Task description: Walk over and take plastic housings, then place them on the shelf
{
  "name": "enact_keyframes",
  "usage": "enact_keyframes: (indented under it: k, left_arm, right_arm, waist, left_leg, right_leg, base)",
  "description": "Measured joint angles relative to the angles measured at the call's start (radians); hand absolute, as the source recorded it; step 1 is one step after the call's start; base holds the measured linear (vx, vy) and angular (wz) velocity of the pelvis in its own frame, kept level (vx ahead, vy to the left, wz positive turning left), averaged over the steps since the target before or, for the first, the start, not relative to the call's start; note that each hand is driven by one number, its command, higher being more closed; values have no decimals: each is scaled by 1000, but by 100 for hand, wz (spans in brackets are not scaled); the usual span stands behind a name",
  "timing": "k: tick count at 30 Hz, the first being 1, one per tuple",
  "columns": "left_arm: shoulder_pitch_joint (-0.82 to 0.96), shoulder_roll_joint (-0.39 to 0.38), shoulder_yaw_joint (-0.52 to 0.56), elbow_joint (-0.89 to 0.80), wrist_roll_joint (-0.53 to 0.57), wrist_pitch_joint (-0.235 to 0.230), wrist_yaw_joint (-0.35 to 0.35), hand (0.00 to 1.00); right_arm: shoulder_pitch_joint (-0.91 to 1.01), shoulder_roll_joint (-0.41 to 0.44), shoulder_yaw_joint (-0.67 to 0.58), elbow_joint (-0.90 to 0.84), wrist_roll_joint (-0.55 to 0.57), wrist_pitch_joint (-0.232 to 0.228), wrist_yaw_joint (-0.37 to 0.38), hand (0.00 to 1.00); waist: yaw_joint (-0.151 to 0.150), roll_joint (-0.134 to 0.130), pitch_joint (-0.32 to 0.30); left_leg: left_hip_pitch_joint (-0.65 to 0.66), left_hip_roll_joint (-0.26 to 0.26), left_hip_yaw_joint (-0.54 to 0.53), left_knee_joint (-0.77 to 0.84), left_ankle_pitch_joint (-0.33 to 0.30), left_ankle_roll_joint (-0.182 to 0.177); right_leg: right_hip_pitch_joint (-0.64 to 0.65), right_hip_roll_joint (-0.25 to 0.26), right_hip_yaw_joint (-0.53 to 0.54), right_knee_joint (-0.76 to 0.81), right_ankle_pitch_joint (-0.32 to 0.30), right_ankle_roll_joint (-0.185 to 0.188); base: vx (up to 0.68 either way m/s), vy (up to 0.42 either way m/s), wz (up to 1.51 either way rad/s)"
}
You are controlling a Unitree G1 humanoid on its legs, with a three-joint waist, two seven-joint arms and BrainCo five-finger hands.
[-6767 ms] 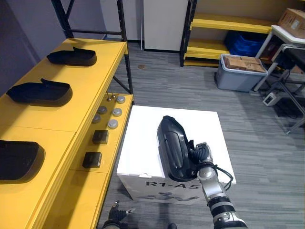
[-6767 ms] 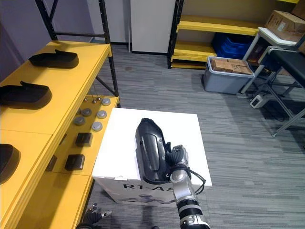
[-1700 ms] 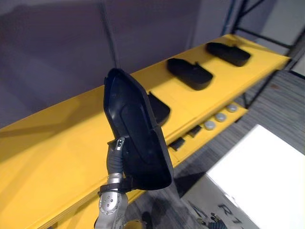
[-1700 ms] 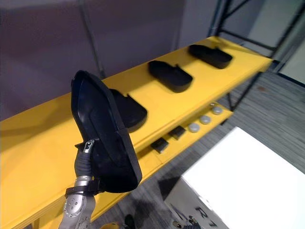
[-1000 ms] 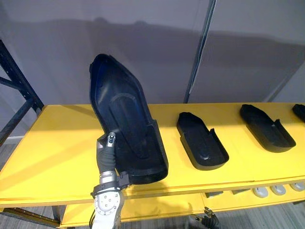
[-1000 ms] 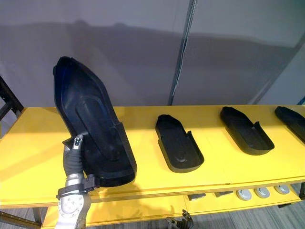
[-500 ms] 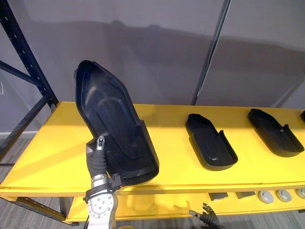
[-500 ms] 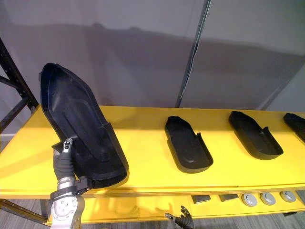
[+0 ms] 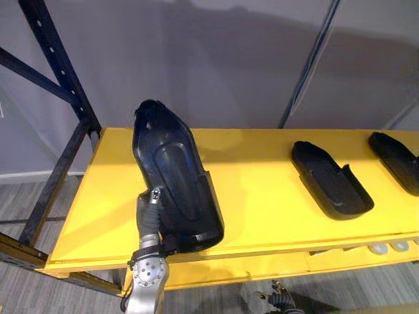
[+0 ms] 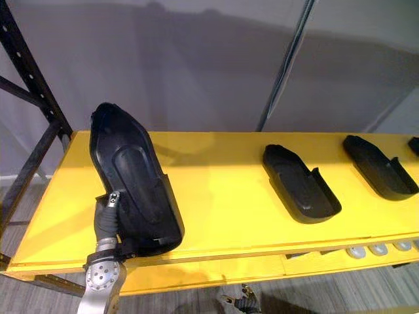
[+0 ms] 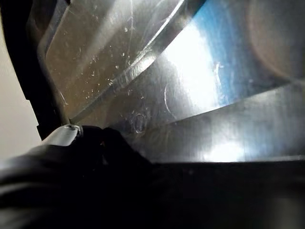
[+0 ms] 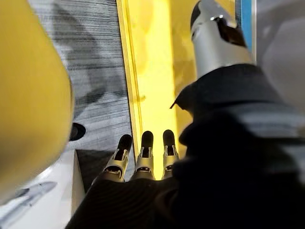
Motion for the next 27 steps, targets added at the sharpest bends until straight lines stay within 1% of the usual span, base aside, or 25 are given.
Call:
enact_keyframes:
  k: [1,2,3,4,6,8,9,12,13,17,21,23,24,26,27]
  left_arm:
    - [0,-4,8,-2,0,0,6,100]
    - [0,-4,8,-3,0,0,8,100]
    - [3,-4,0,-2,4,3,8,100]
    - [11,-5,-6,-2,21,3,4,100]
    - [17,-5,-7,-4,29,3,-3,100]
    - [17,-5,-8,-6,29,3,-15,100]
    - [21,-5,-6,-7,29,3,-19,100]
    - [54,-8,2,-24,29,3,-24,100]
    - [67,-8,3,-33,29,3,-28,100]
    - [69,-7,4,-32,30,3,-34,100]
    - [69,-7,21,-26,31,4,-33,100]
    - [65,7,40,8,35,12,-35,100]
    - [57,15,44,28,37,16,-36,100]
    - [10,47,61,118,42,49,-42,100]
    - [-3,55,64,142,43,55,-42,100]
  right_arm:
    - [4,-3,3,-2,2,-3,-1,0]
    - [4,-6,3,-2,3,-3,-1,0]
    - [5,-20,2,4,4,-3,-1,0]
    - [14,-31,2,5,5,-3,-1,0]
    - [23,-31,-1,0,9,-3,-3,0]
    - [31,-24,-1,1,9,-3,-6,0]
    - [31,-21,-1,1,8,-3,-7,0]
    - [34,-15,-1,2,8,-3,-7,0]
    - [34,-11,-2,2,8,-3,-7,0]
    - [33,-3,-18,5,8,-3,-7,0]
    - [30,-4,-17,15,7,-3,-6,0]
    - [28,-9,-17,34,3,-3,-4,0]
    - [25,-12,-17,44,3,-3,-3,0]
    - [18,-34,-17,71,-1,-1,3,0]
    - [18,-41,-17,79,-2,-1,6,0]
  waist:
    - [-2,-3,-2]
    - [-2,-6,-2]
    - [-5,1,1]
    - [-1,12,-5]
    - [-4,16,-8]
    - [-2,13,-16]
    - [-2,14,-17]
    - [0,17,-35]
    - [0,19,-44]
    - [-1,18,-50]
    - [0,20,-52]
    - [0,31,-67]
    - [0,31,-73]
    - [-1,47,-76]
    - [-2,53,-76]
  left_leg:
    - [4,-14,1,-1,-1,2]
    - [3,-29,-2,-2,-1,3]
    - [6,-44,-11,-5,-4,7]
    - [6,-44,-18,-14,5,2]
    - [7,-40,-32,-18,18,-3]
    - [10,-32,-41,-25,23,-7]
    - [22,-28,-38,-36,25,-8]
    - [56,-19,-15,-68,28,-8]
    - [69,-17,3,-85,33,-6]
    - [93,-25,10,-127,54,0]
    - [112,-34,9,-161,80,6]
    - [116,-35,9,-195,106,-1]
    - [118,-36,8,-210,115,-1]
    - [135,-38,8,-272,157,-4]
    - [139,-39,8,-287,168,-4]
  right_leg:
    - [1,49,33,45,-88,-19]
    - [4,55,42,42,-119,-40]
    - [9,52,58,37,-138,-42]
    - [11,55,53,34,-138,-43]
    - [25,58,35,30,-138,-48]
    - [34,69,35,17,-134,-54]
    - [49,75,36,-4,-127,-61]
    - [81,87,56,-58,-98,-63]
    - [91,91,66,-93,-72,-63]
    - [132,88,68,-190,-11,-61]
    - [163,83,66,-249,23,-62]
    - [166,86,63,-278,40,-66]
    - [167,87,62,-288,48,-66]
    - [170,94,59,-319,78,-68]
    - [170,96,58,-325,85,-70]
  base:
    - [-56,-58,0]
    - [-37,-77,13]
    - [-15,-52,19]
    - [6,-43,19]
    - [60,-55,22]
    - [70,-47,13]
    - [88,-4,-9]
    - [86,43,-24]
    - [75,63,-30]
    - [31,100,-14]
    - [-21,59,0]
    - [-69,3,1]
    - [-74,-17,1]
    - [-109,-17,2]
    - [-147,-13,-4]
